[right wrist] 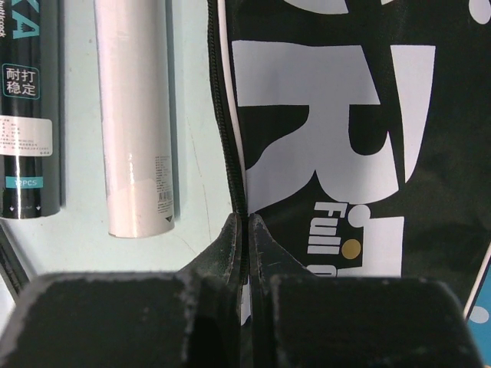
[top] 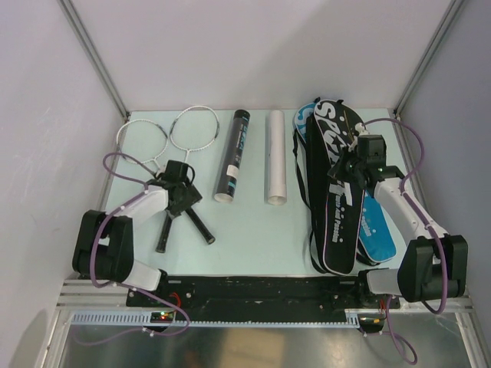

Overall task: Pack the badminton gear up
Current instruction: Pick up the racket from the center of the board.

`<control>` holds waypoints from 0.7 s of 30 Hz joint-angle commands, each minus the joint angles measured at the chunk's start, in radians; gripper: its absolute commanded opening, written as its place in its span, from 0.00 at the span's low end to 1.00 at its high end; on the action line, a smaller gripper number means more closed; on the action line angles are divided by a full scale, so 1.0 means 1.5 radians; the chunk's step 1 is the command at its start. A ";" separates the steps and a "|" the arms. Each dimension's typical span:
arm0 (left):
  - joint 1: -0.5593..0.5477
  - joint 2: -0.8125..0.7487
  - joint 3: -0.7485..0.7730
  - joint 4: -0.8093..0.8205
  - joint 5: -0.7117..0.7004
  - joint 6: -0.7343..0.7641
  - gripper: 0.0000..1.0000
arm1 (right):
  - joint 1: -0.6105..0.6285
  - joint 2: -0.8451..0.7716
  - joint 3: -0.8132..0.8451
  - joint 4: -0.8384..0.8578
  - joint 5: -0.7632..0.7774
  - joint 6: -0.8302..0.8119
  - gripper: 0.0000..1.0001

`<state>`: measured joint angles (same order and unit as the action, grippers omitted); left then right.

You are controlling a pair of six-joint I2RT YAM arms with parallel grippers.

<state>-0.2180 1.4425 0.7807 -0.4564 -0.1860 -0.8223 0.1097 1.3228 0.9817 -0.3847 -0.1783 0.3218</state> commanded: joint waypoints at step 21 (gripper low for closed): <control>-0.002 0.040 0.023 0.030 -0.047 -0.017 0.42 | -0.005 -0.041 0.003 0.033 -0.011 0.004 0.00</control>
<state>-0.2180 1.5227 0.8005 -0.4343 -0.2390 -0.8383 0.1070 1.3029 0.9794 -0.3828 -0.1890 0.3214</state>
